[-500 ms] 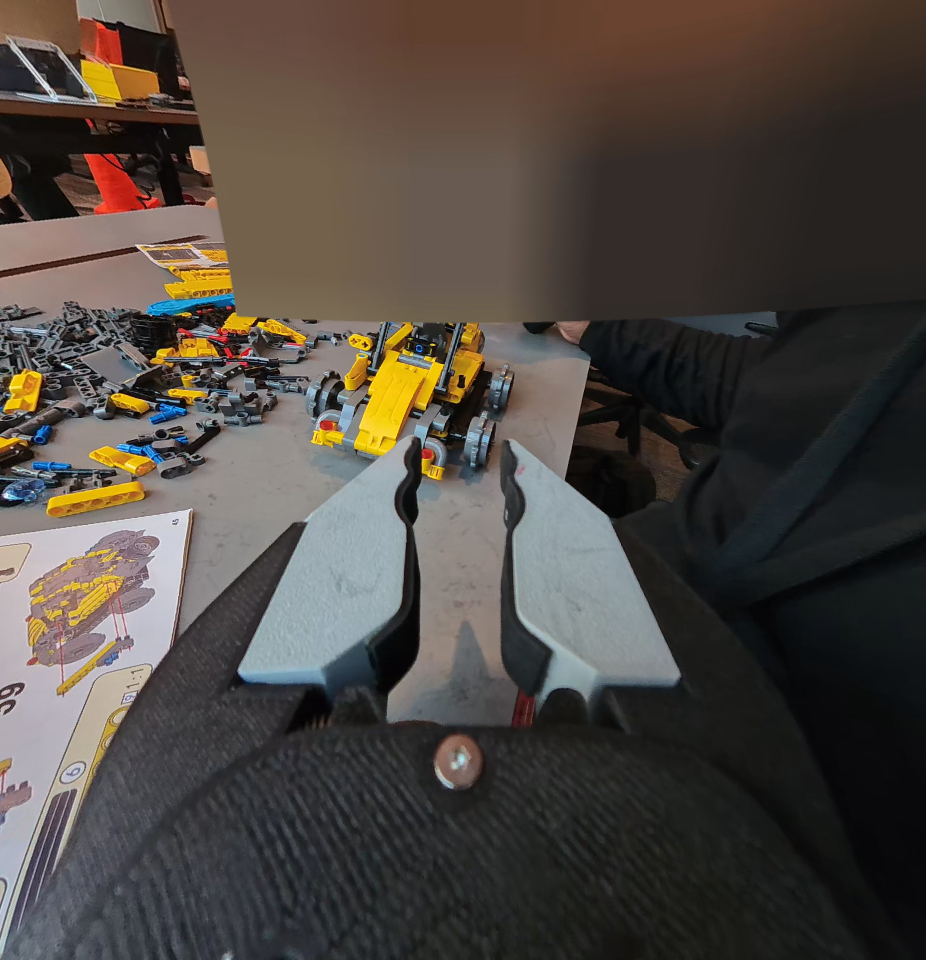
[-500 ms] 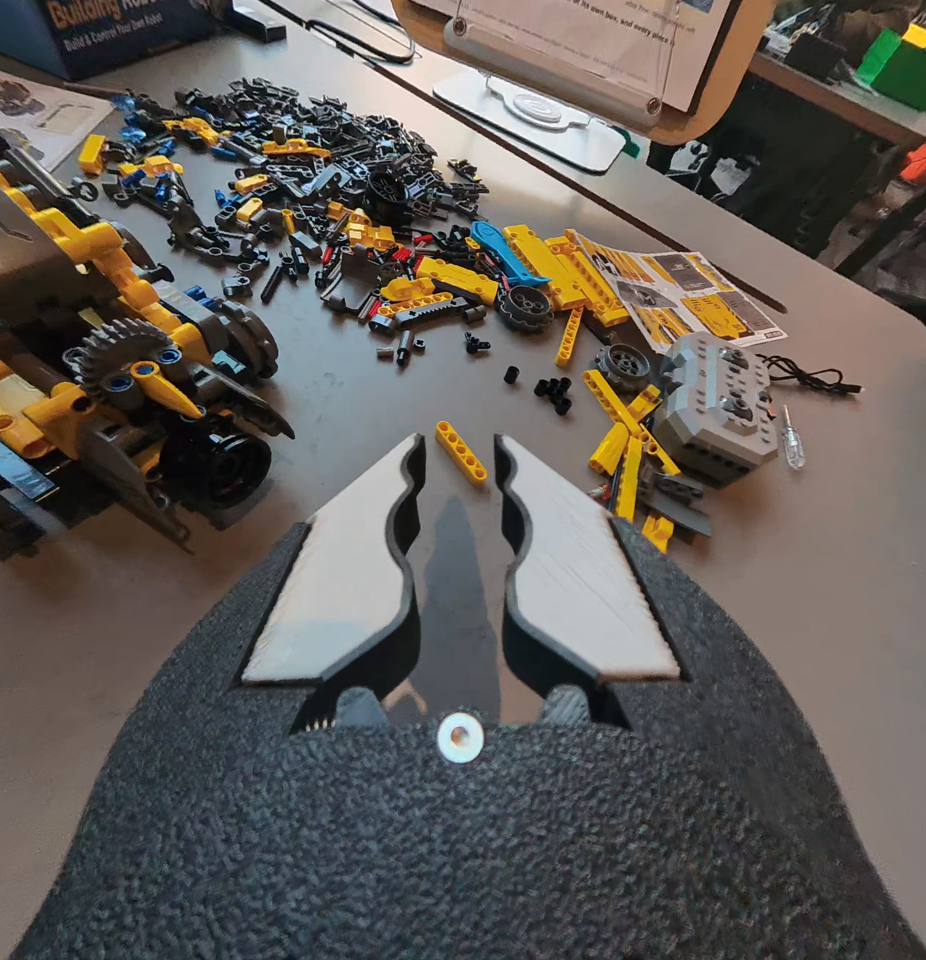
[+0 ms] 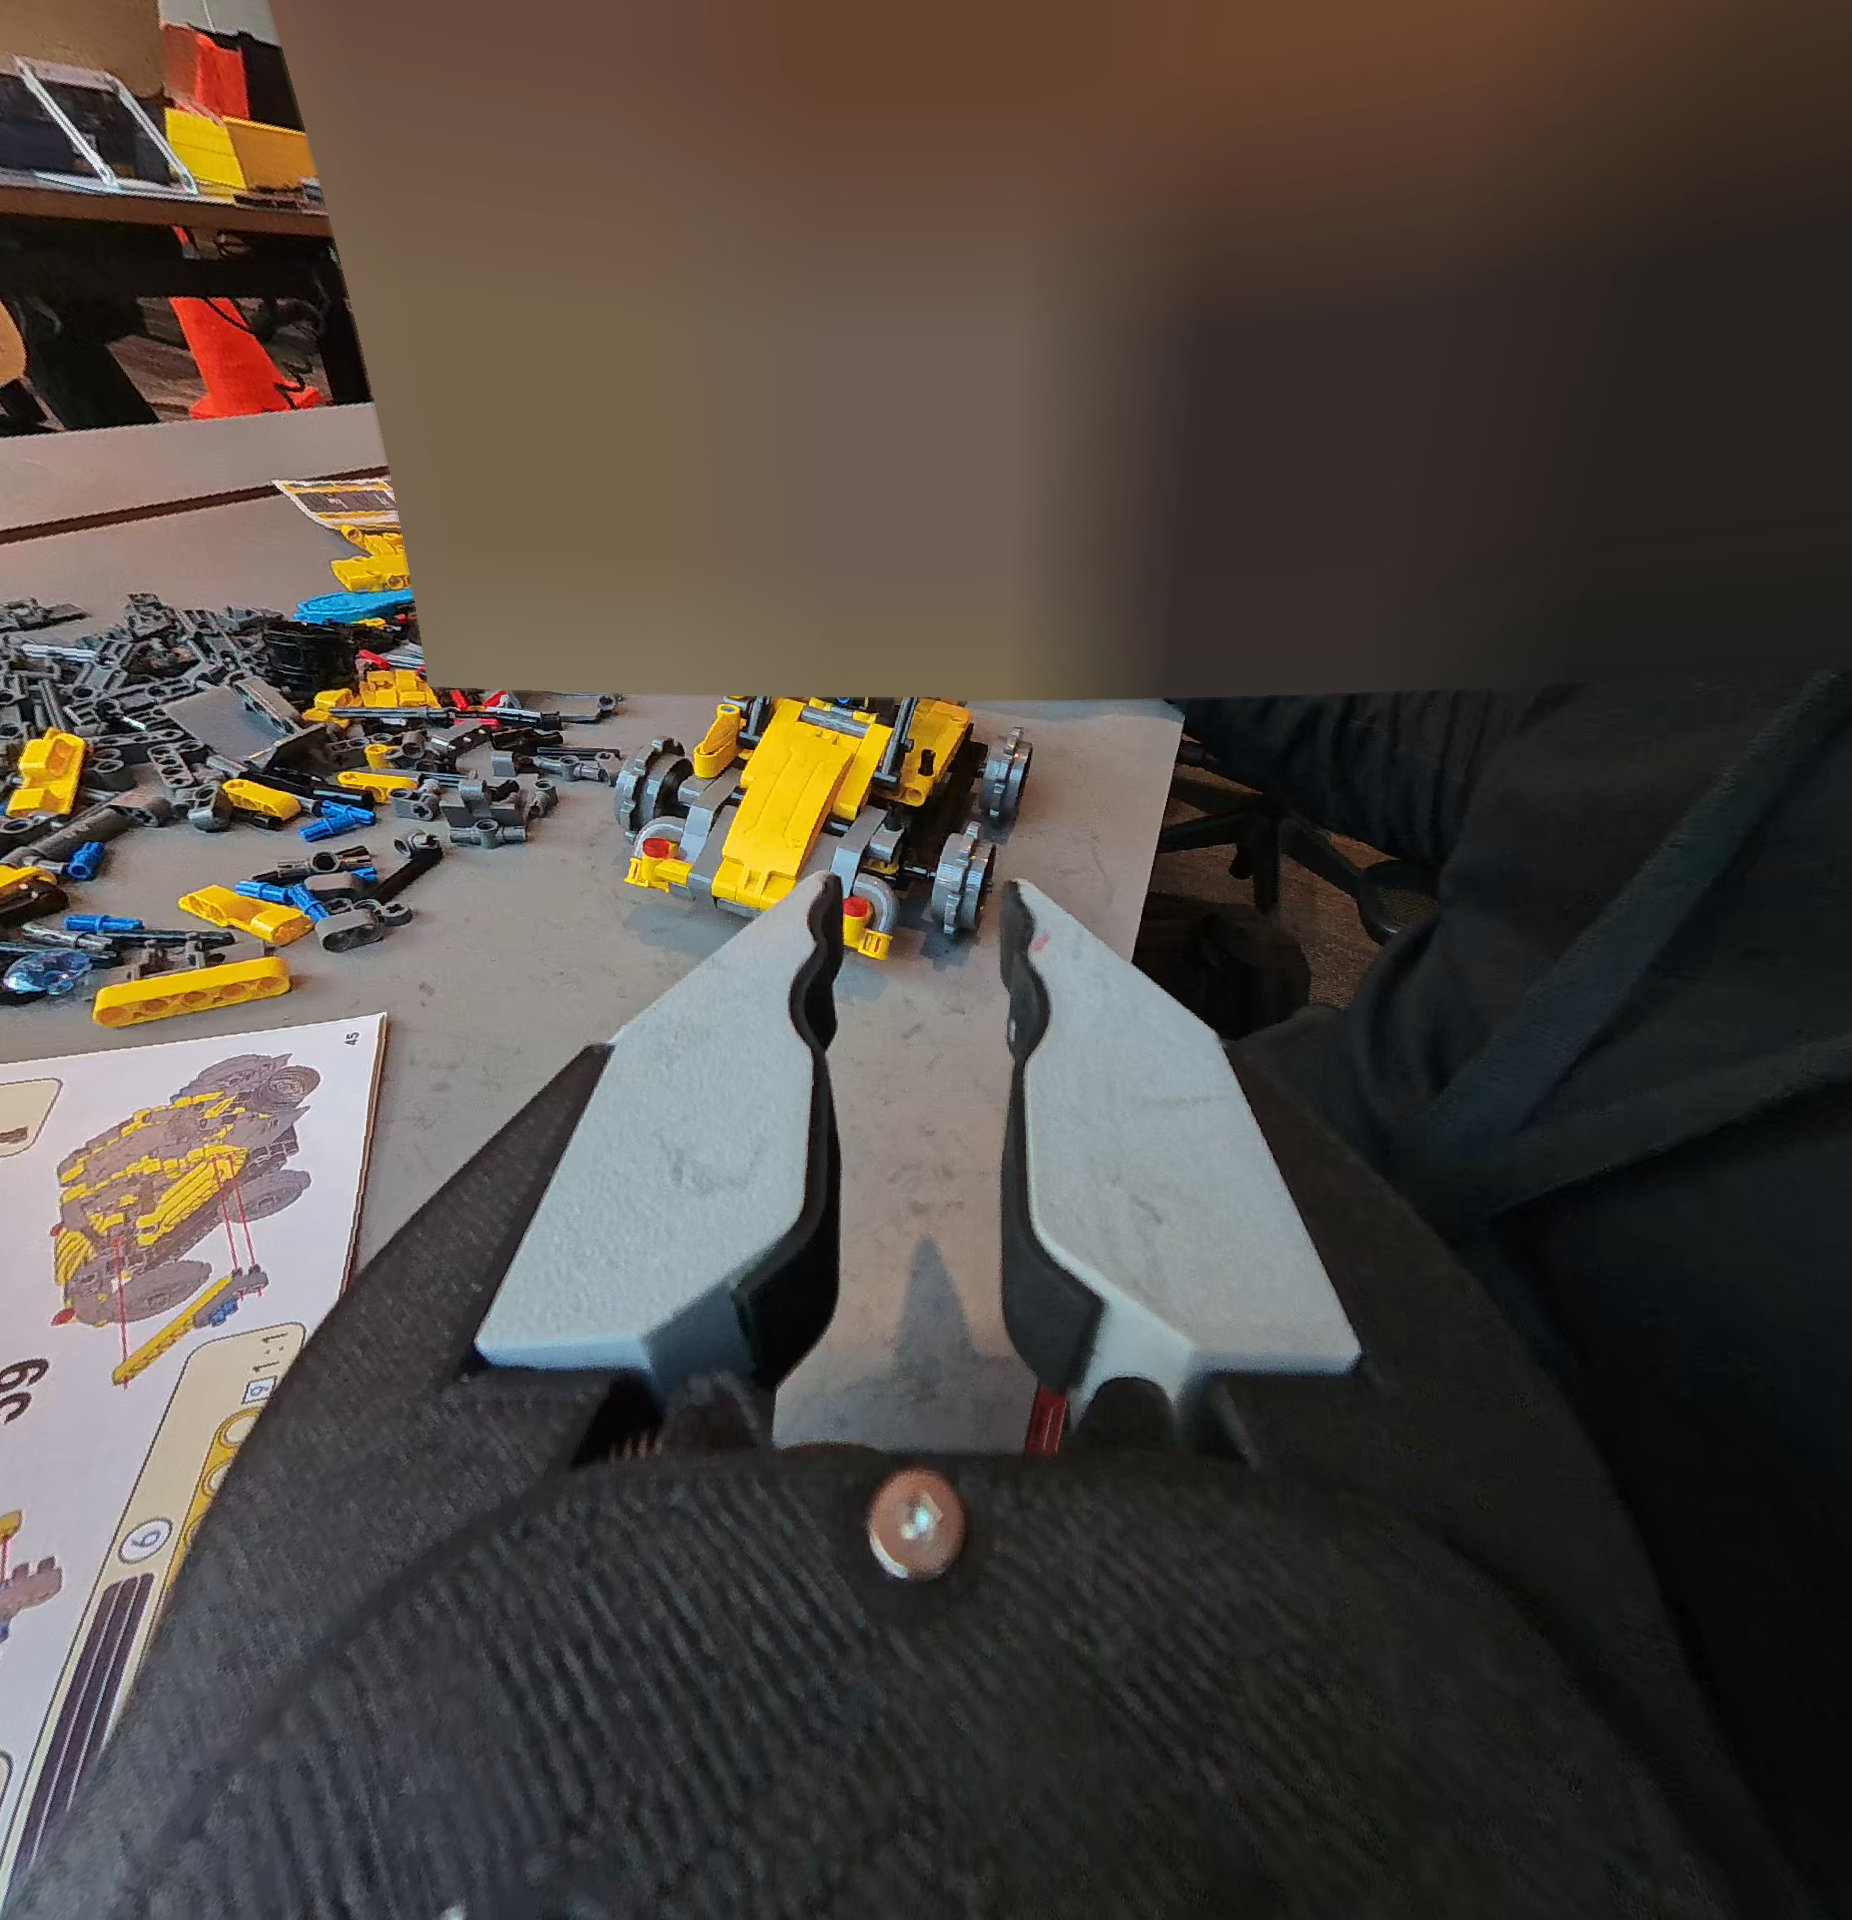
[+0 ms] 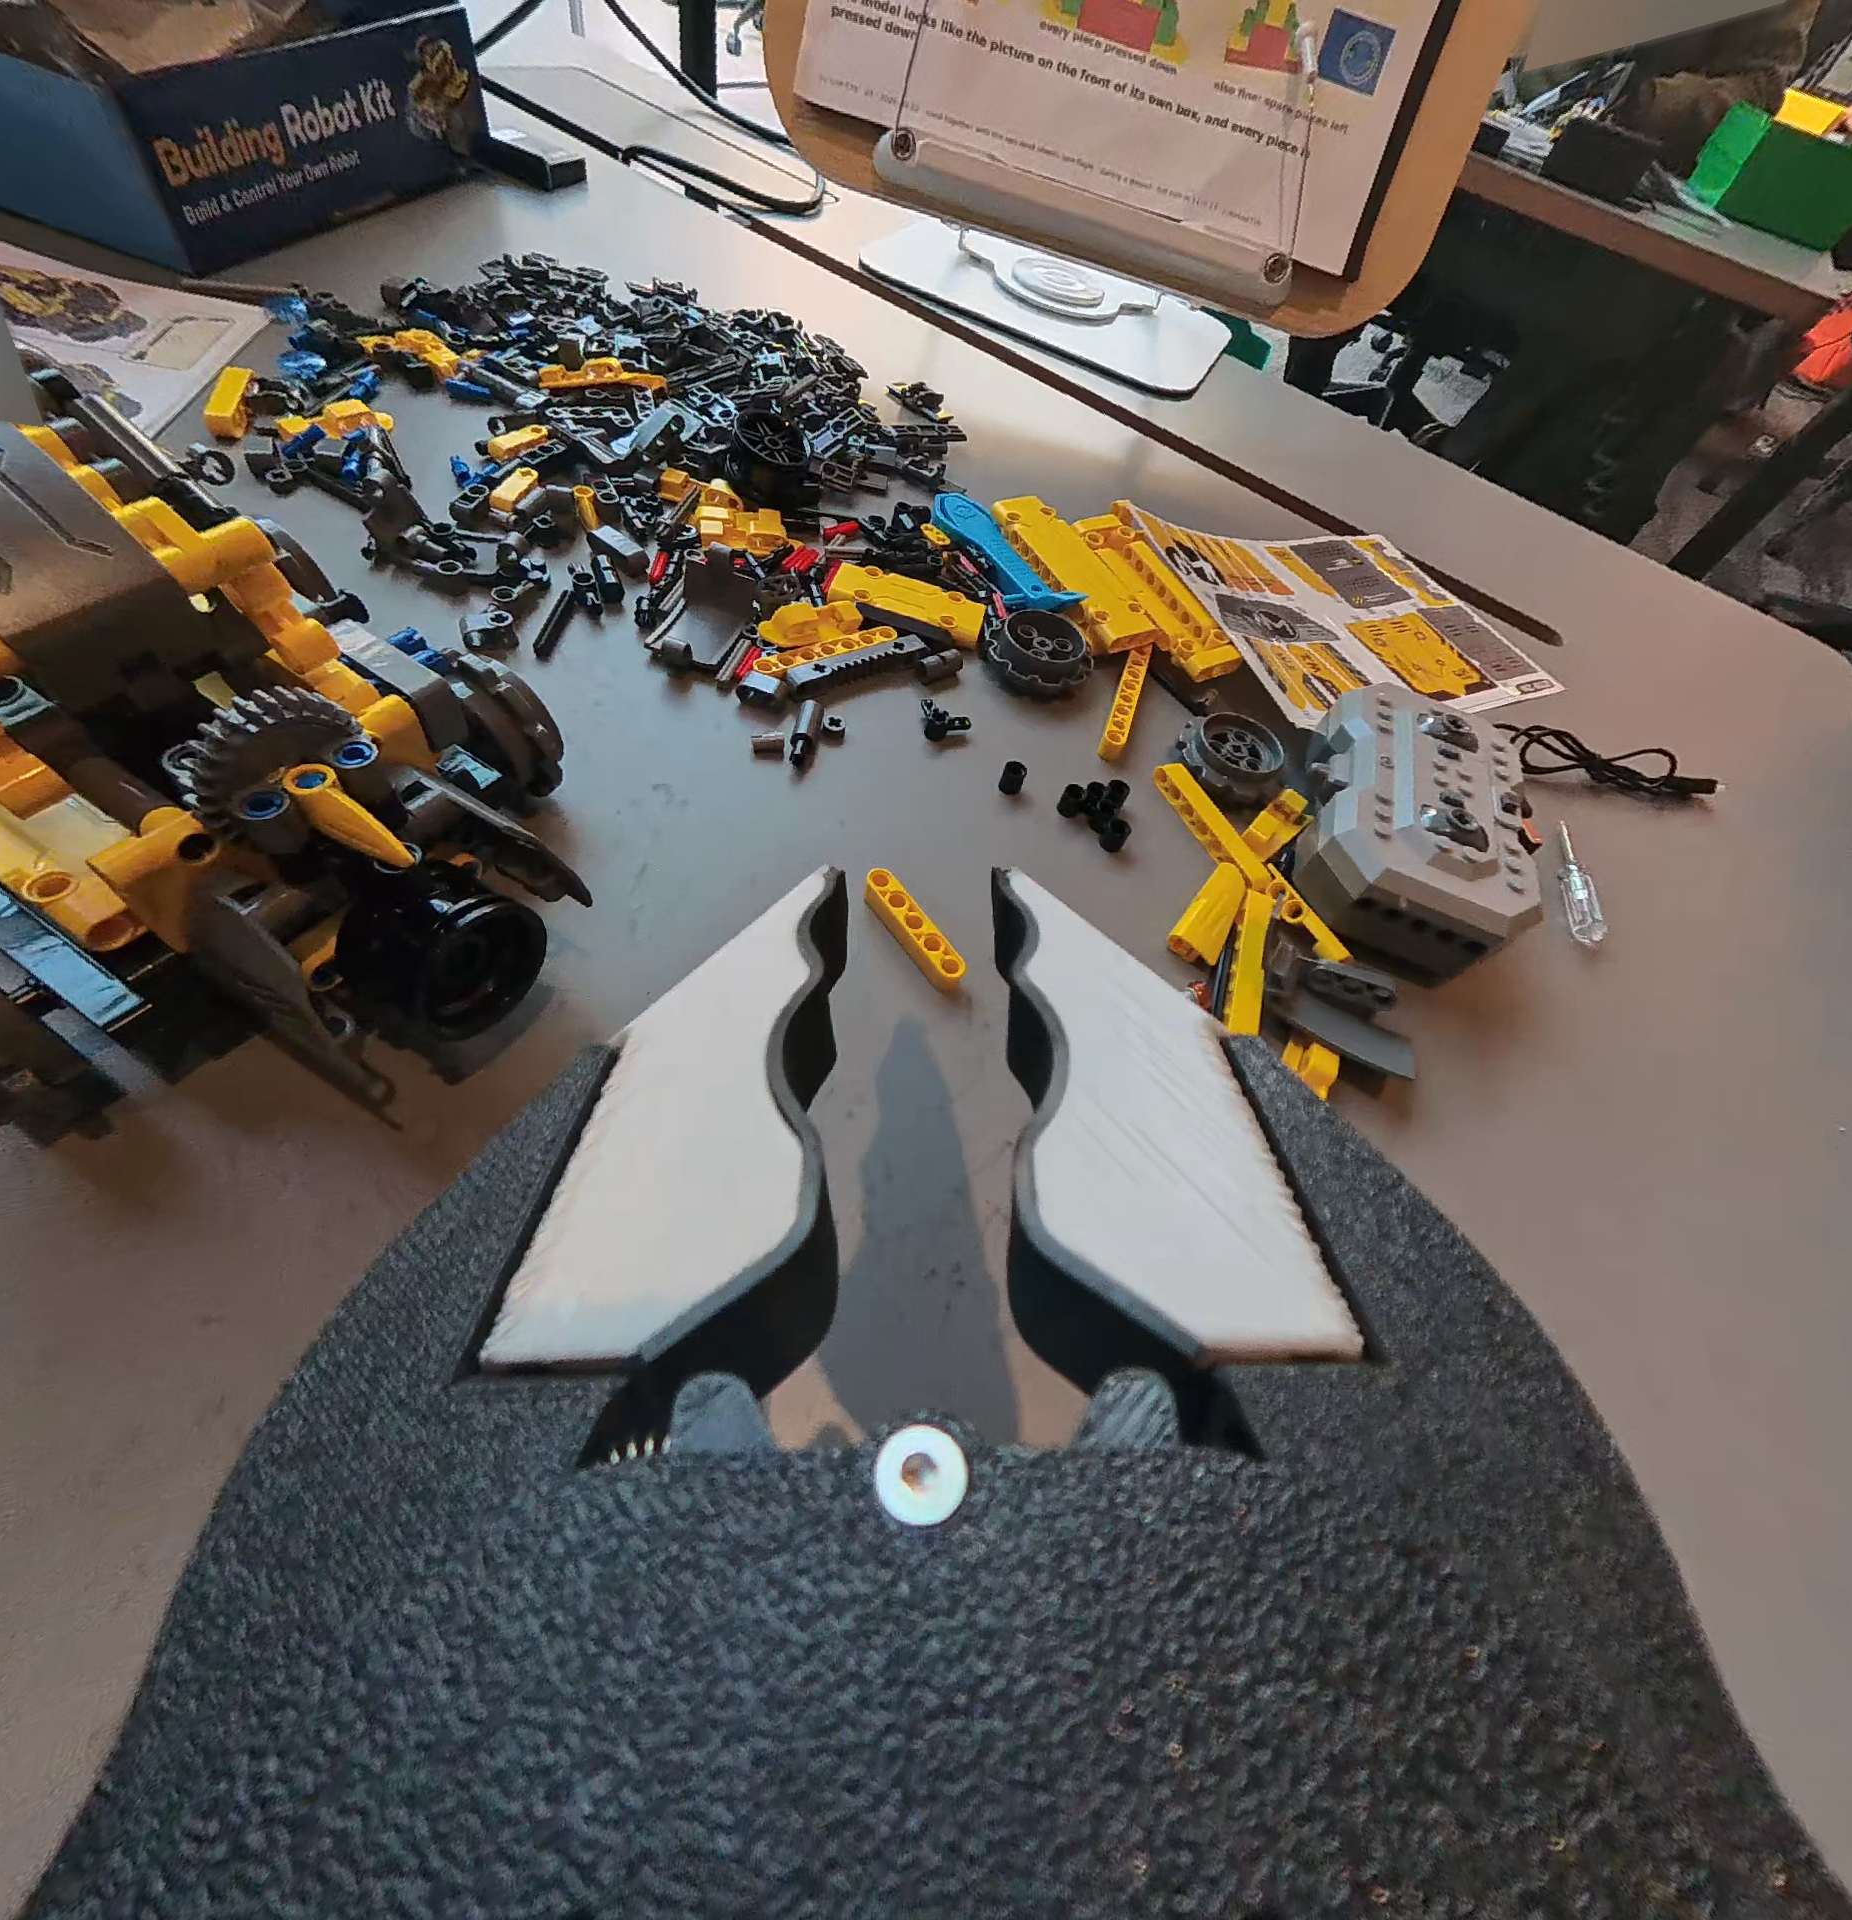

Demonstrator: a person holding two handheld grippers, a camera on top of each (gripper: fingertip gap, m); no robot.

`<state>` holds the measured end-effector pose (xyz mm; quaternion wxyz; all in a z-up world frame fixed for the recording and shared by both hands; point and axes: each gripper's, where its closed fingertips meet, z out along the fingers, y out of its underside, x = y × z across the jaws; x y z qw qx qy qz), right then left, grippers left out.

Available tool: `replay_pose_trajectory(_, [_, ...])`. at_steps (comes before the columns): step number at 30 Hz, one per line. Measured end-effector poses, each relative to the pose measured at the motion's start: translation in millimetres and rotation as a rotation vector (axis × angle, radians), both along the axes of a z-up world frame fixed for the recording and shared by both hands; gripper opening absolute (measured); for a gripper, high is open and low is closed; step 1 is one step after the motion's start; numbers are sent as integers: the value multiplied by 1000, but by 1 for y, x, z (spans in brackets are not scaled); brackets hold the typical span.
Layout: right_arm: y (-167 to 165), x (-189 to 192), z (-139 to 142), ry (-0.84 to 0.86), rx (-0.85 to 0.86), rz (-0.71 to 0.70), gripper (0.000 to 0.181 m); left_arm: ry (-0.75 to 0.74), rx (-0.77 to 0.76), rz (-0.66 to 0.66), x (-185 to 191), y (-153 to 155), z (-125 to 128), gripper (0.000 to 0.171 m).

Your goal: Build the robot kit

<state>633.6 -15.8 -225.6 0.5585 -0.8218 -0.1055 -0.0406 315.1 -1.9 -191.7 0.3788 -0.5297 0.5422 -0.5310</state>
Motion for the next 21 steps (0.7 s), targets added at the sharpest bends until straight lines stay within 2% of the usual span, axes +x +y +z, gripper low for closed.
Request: replay_pose_trajectory(21, [0, 0, 0, 2, -1, 2, 27, -12, 0, 2, -1, 0, 2, 27])
